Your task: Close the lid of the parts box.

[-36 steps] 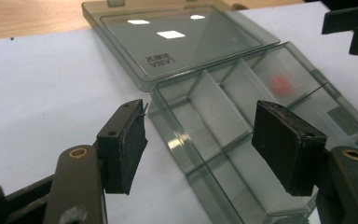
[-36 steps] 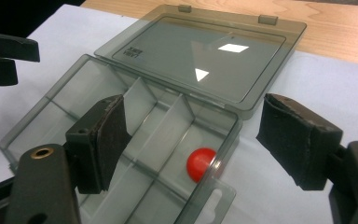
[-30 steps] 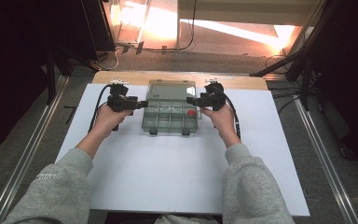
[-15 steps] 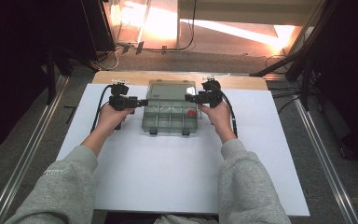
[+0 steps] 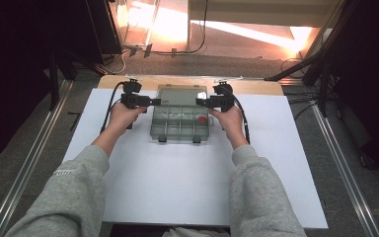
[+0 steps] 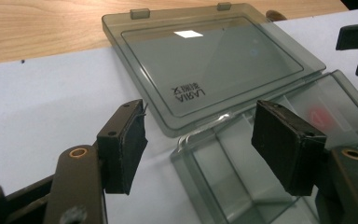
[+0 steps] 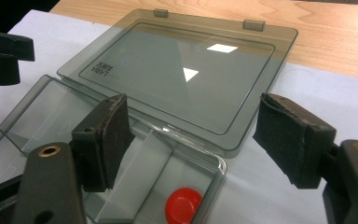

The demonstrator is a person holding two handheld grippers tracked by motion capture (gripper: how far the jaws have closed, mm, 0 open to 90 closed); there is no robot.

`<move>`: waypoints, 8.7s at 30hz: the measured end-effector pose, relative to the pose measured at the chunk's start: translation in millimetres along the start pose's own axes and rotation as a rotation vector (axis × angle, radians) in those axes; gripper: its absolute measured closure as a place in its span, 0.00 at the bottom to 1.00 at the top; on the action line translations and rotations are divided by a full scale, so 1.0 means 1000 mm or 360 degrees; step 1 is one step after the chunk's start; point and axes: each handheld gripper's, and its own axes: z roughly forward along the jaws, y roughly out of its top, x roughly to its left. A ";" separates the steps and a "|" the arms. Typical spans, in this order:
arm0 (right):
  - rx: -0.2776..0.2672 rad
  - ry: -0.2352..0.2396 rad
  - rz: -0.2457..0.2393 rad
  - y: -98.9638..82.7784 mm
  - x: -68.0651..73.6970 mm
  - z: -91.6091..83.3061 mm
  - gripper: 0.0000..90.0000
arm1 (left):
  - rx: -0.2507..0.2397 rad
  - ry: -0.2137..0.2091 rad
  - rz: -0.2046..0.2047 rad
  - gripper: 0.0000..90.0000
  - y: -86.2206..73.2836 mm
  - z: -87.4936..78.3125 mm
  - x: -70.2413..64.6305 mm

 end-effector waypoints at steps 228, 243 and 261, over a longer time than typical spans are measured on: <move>-0.0224 0.0164 -0.0218 0.009 0.013 -0.051 0.56 | -0.0132 -0.0184 0.0187 0.41 0.002 -0.049 -0.024; -0.0234 0.0136 -0.0228 0.002 0.018 -0.054 0.56 | -0.0112 -0.0216 0.0164 0.41 -0.015 -0.071 -0.028; -0.0239 0.0170 -0.0283 -0.010 0.020 -0.059 0.51 | -0.0148 -0.0265 0.0160 0.54 -0.033 -0.089 -0.026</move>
